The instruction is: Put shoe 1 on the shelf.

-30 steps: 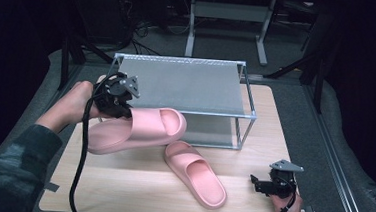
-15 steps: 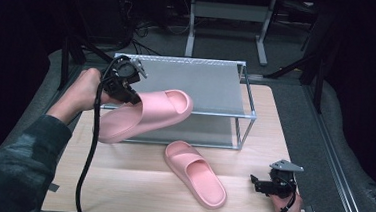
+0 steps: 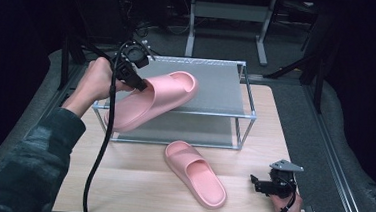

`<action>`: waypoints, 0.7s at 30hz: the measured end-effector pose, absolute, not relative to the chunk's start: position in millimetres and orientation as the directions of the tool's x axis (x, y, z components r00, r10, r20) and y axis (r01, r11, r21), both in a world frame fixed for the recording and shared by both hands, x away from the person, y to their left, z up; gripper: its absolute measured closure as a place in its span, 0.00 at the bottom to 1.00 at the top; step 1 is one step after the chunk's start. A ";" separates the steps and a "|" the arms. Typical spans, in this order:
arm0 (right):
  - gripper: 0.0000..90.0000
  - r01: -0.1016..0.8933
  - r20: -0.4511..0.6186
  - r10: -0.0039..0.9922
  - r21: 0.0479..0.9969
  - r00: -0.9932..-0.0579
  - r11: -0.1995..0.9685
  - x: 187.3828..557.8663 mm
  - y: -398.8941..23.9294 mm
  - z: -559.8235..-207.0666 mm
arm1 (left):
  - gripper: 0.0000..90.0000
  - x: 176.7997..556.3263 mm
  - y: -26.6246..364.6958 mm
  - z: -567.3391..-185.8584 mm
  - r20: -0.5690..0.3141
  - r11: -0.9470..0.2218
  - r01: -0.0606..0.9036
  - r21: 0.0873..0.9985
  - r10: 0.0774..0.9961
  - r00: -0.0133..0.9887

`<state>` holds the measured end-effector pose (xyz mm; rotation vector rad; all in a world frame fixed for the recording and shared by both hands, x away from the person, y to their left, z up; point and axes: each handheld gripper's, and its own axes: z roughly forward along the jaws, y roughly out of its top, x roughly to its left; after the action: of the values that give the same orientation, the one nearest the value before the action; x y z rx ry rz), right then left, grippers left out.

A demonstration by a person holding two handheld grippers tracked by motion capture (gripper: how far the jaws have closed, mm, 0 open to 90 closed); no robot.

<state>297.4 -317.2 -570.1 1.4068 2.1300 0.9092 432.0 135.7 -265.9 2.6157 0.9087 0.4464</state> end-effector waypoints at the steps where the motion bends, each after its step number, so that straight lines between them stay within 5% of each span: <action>1: 0.07 0.638 0.003 0.919 0.721 -0.394 0.271 297.4 -317.2 -570.1 | 0.93 434.4 134.3 -264.7 0.177 -0.728 0.547 0.413 0.653 0.736; 21: 0.07 0.639 0.004 0.919 0.720 -0.395 0.271 297.2 -317.1 -570.2 | 0.93 486.7 111.7 -271.1 0.143 -0.486 0.776 0.402 0.870 0.471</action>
<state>297.2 -317.1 -570.2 1.4069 2.1317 0.9095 486.7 111.7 -271.1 2.4407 1.4041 0.4806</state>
